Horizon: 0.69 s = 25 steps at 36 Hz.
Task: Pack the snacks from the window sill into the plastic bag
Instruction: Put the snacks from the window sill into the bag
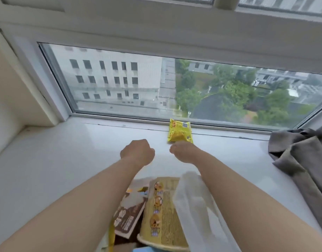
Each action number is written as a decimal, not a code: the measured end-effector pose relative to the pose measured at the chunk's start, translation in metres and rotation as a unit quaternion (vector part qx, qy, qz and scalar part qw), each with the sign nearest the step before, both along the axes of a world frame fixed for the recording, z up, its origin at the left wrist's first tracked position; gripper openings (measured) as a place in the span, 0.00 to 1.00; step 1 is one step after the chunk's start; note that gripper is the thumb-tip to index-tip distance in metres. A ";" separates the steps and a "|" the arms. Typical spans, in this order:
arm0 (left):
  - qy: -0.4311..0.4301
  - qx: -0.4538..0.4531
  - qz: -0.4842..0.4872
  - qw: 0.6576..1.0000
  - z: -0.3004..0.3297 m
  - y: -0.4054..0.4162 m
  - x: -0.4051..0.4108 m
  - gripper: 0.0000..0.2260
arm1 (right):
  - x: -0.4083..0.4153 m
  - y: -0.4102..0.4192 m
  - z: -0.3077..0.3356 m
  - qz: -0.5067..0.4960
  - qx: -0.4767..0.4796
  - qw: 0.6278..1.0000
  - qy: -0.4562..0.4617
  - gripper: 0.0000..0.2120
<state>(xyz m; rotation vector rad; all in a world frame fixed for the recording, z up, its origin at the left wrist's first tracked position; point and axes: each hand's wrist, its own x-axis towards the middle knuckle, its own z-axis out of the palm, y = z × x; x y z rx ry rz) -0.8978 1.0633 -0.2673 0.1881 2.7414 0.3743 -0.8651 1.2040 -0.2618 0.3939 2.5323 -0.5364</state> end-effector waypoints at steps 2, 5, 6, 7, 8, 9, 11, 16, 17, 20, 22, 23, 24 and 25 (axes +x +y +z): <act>0.019 -0.012 -0.005 1.000 -0.003 0.010 -0.016 0.13 | -0.019 0.013 -0.020 0.002 0.039 0.999 0.016 0.16; 0.041 -0.020 -0.025 0.999 -0.014 0.024 -0.036 0.14 | -0.038 0.031 -0.041 -0.011 0.083 0.996 0.037 0.19; 0.045 -0.024 -0.033 0.998 -0.020 0.027 -0.041 0.14 | -0.044 0.038 -0.052 -0.005 0.097 0.994 0.041 0.20; 0.049 -0.029 -0.039 0.998 -0.026 0.028 -0.046 0.14 | -0.050 0.044 -0.062 -0.011 0.112 0.993 0.044 0.20; 0.054 -0.035 -0.046 0.997 -0.033 0.029 -0.050 0.14 | -0.057 0.050 -0.073 -0.019 0.126 0.991 0.050 0.20; 0.056 -0.042 -0.053 0.996 -0.040 0.029 -0.052 0.15 | -0.063 0.055 -0.083 -0.026 0.139 0.989 0.051 0.20; 0.054 -0.055 -0.063 0.995 -0.056 0.030 -0.055 0.16 | -0.077 0.063 -0.103 -0.027 0.164 0.984 0.065 0.19; 0.048 -0.065 -0.074 0.994 -0.087 0.032 -0.050 0.15 | -0.108 0.078 -0.138 -0.022 0.193 0.975 0.106 0.29; 0.052 -0.061 -0.077 0.994 -0.091 0.032 -0.049 0.15 | -0.114 0.081 -0.144 -0.020 0.194 0.975 0.105 0.32; 0.069 -0.045 -0.073 0.994 -0.099 0.029 -0.049 0.15 | -0.130 0.088 -0.156 0.007 0.194 0.977 0.091 0.40; 0.072 -0.042 -0.068 0.994 -0.102 0.025 -0.050 0.14 | -0.136 0.090 -0.162 0.023 0.191 0.979 0.071 0.42; 0.073 -0.040 -0.066 0.994 -0.104 0.023 -0.052 0.15 | -0.138 0.092 -0.166 0.028 0.188 0.980 0.059 0.42; 0.073 -0.037 -0.063 0.995 -0.104 0.022 -0.052 0.15 | -0.140 0.093 -0.170 0.030 0.183 0.981 0.048 0.42; 0.072 -0.032 -0.059 0.995 -0.105 0.021 -0.054 0.15 | -0.141 0.093 -0.174 0.034 0.180 0.982 0.039 0.42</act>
